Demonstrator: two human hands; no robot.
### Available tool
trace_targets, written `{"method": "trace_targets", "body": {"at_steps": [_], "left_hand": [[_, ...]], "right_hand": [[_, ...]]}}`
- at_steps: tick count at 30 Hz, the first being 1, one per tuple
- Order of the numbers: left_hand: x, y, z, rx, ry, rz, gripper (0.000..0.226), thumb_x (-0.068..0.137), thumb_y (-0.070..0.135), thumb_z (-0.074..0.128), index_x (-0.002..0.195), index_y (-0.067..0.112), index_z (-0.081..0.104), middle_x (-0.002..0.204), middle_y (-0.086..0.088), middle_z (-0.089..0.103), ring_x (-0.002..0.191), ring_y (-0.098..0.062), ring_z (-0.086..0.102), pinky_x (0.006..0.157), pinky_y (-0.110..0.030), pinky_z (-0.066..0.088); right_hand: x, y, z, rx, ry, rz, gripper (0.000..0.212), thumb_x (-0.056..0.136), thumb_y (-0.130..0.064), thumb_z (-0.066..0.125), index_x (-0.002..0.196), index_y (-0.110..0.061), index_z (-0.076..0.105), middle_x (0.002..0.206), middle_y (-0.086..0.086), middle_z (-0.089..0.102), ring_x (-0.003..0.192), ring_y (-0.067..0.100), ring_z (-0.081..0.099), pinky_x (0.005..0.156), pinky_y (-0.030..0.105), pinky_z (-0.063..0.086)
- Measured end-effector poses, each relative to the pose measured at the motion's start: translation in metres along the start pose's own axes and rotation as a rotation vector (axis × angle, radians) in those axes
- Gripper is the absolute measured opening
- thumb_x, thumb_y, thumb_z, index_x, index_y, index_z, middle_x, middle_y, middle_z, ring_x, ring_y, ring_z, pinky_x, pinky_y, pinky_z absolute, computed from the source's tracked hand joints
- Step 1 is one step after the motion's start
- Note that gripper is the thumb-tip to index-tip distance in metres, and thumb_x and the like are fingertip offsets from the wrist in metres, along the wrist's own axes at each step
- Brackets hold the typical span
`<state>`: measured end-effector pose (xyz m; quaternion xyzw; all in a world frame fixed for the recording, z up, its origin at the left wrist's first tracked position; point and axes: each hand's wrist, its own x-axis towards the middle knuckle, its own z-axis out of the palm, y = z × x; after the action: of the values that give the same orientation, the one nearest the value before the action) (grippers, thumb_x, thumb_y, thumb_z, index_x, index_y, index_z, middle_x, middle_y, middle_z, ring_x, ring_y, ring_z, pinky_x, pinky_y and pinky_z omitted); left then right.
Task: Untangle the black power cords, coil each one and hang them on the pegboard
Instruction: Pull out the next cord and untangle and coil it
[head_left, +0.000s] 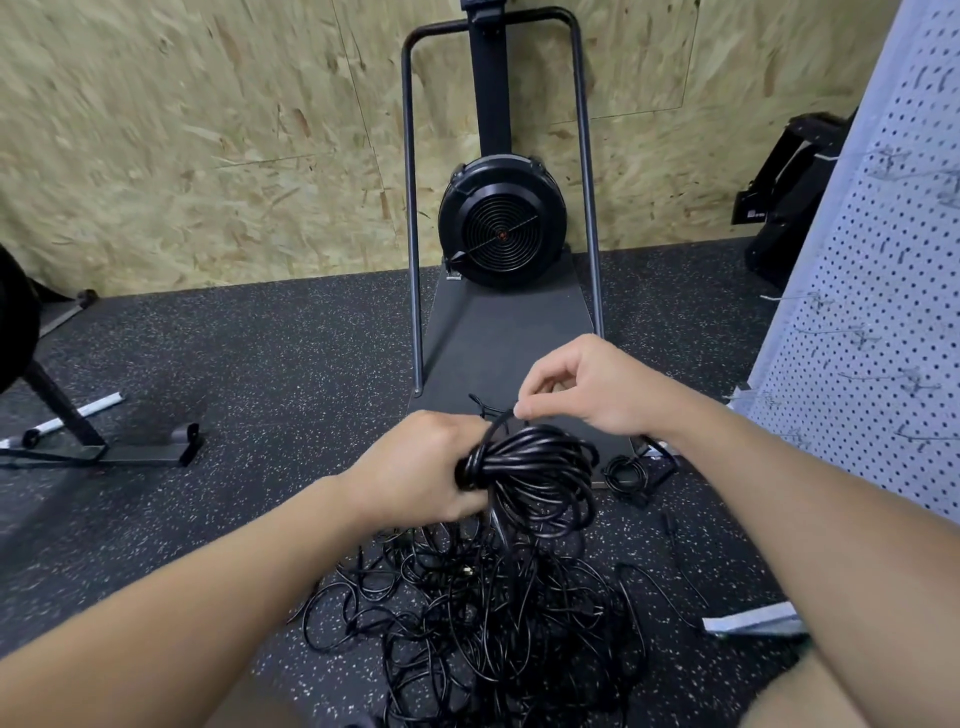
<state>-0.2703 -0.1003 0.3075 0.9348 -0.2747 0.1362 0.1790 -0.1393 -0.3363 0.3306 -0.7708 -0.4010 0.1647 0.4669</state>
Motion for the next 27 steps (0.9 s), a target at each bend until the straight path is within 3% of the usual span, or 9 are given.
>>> {"method": "trace_targets", "body": {"at_steps": [3,7,9,13,15,17,22,24,27], "left_hand": [[0.000,-0.002,-0.002,-0.037,0.061,-0.161,0.025,0.086,0.033,0.079,0.082,0.025,0.056,0.073,0.010,0.060,0.067,-0.014,0.058,0.064,-0.036,0.051],[0.004,-0.001,-0.002,-0.258,0.158,-0.385,0.022,0.085,0.025,0.084,0.091,0.032,0.064,0.078,0.011,0.068,0.068,-0.006,0.058,0.064,-0.032,0.049],[0.007,0.000,0.000,-0.316,0.203,-0.458,0.023,0.087,0.020,0.083,0.100,0.032,0.068,0.088,0.011,0.074,0.077,-0.007,0.065,0.071,-0.032,0.053],[0.013,-0.009,0.004,-0.424,0.282,-0.607,0.022,0.089,0.017,0.082,0.106,0.028,0.072,0.094,0.013,0.079,0.081,-0.005,0.070,0.073,-0.026,0.054],[0.014,-0.017,0.005,-0.444,0.332,-0.691,0.023,0.088,0.016,0.080,0.105,0.028,0.072,0.085,0.018,0.076,0.067,0.003,0.062,0.061,-0.017,0.046],[0.014,-0.027,0.005,-0.449,0.328,-0.784,0.023,0.085,0.015,0.079,0.103,0.028,0.072,0.075,0.020,0.073,0.058,0.001,0.057,0.054,-0.017,0.043],[0.005,-0.056,0.007,-0.194,0.201,-0.969,0.016,0.078,0.031,0.069,0.092,0.027,0.065,0.081,0.007,0.073,0.077,-0.024,0.069,0.067,-0.036,0.054],[0.003,-0.057,0.011,-0.049,0.098,-0.946,0.015,0.080,0.036,0.061,0.092,0.029,0.059,0.088,0.004,0.073,0.084,-0.031,0.070,0.075,-0.040,0.057],[0.003,-0.050,0.022,0.157,-0.040,-0.829,0.017,0.085,0.040,0.061,0.096,0.029,0.057,0.092,0.001,0.073,0.086,-0.037,0.070,0.073,-0.041,0.056]], "right_hand": [[-0.001,0.011,0.003,-0.021,-0.035,0.058,0.013,0.097,-0.013,0.081,0.086,-0.018,0.085,0.084,0.006,0.081,0.075,0.019,0.067,0.075,0.037,0.056],[0.002,0.024,0.021,0.151,-0.017,0.186,0.054,0.100,0.021,0.052,0.061,-0.013,0.066,0.061,-0.005,0.063,0.056,0.005,0.053,0.062,0.025,0.048],[-0.001,0.027,0.029,0.070,-0.063,0.207,0.049,0.107,0.007,0.053,0.068,-0.017,0.070,0.064,-0.003,0.065,0.054,0.007,0.047,0.057,0.025,0.040],[-0.004,0.029,0.041,0.006,-0.096,0.279,0.025,0.113,-0.023,0.059,0.104,-0.008,0.077,0.073,0.002,0.071,0.056,0.012,0.045,0.054,0.025,0.036],[-0.006,0.028,0.047,-0.106,-0.153,0.255,0.024,0.112,-0.032,0.060,0.101,-0.022,0.079,0.079,0.007,0.074,0.056,0.012,0.047,0.054,0.026,0.038],[-0.009,0.025,0.051,-0.199,-0.159,0.213,0.027,0.111,-0.036,0.060,0.092,-0.025,0.075,0.079,0.005,0.074,0.055,0.012,0.047,0.053,0.028,0.041],[-0.016,-0.013,0.080,-0.551,-0.181,0.014,0.024,0.112,-0.031,0.054,0.089,-0.022,0.059,0.078,-0.005,0.060,0.066,0.015,0.052,0.066,0.042,0.047],[-0.018,-0.030,0.084,-0.661,-0.171,-0.056,0.033,0.112,-0.034,0.052,0.082,-0.021,0.050,0.075,-0.005,0.054,0.068,0.020,0.050,0.066,0.043,0.045],[-0.018,-0.052,0.069,-0.776,-0.144,-0.115,0.034,0.111,-0.038,0.054,0.079,-0.027,0.049,0.073,-0.011,0.048,0.074,0.024,0.049,0.069,0.041,0.039]]}}
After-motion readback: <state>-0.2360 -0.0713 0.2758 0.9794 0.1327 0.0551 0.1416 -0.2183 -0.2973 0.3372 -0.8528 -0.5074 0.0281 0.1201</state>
